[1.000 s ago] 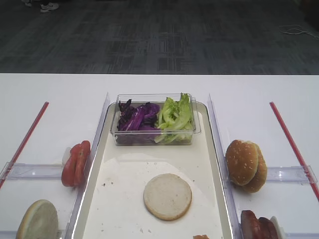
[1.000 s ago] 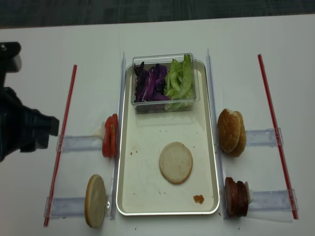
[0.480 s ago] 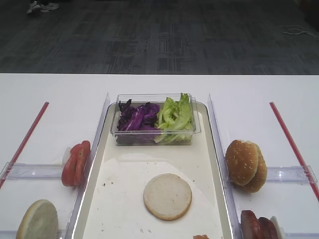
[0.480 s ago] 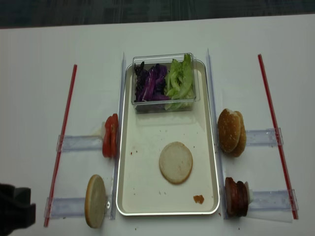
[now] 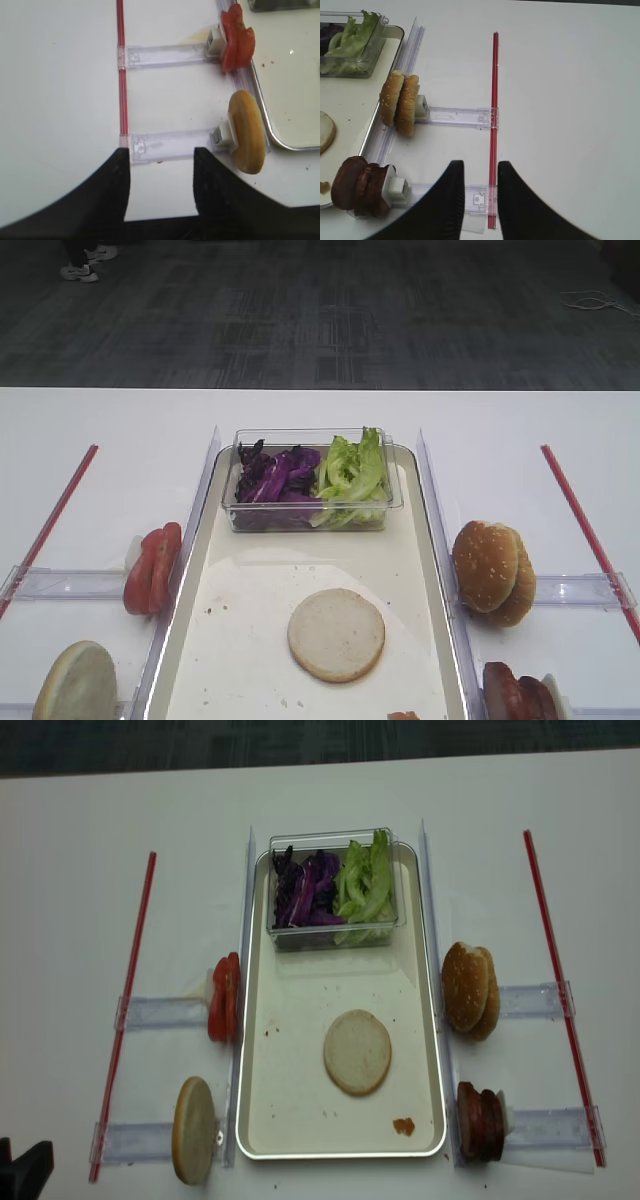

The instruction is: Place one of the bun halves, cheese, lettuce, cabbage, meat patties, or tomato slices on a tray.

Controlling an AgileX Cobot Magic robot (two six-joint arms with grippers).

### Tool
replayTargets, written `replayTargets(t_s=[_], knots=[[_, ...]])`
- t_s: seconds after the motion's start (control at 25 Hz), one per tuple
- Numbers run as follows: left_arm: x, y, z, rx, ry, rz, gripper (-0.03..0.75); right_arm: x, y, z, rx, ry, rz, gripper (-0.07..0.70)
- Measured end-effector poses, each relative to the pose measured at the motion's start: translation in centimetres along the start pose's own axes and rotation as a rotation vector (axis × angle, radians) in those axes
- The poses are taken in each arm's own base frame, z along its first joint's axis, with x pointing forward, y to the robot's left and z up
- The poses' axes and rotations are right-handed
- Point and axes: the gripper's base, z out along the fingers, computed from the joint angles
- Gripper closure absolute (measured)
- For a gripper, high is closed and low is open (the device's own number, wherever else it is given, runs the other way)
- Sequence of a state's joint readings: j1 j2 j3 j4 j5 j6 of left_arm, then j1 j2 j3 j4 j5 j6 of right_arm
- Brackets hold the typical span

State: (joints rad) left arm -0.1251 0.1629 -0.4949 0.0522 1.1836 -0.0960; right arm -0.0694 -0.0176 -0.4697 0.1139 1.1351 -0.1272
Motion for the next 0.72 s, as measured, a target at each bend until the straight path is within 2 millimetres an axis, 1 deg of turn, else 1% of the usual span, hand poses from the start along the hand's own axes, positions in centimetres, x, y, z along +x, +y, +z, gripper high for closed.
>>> replayTargets(t_s=[0.28,0.72], knots=[[1.7,0.3,-1.6,-0.004,-0.166,0.001,0.428,0.0,0.0,0.0,0.000,0.000,0.000,0.430],[1.8,0.4,-1.7,-0.006,-0.177,0.008,0.428,0.0,0.0,0.0,0.000,0.000,0.000,0.430]])
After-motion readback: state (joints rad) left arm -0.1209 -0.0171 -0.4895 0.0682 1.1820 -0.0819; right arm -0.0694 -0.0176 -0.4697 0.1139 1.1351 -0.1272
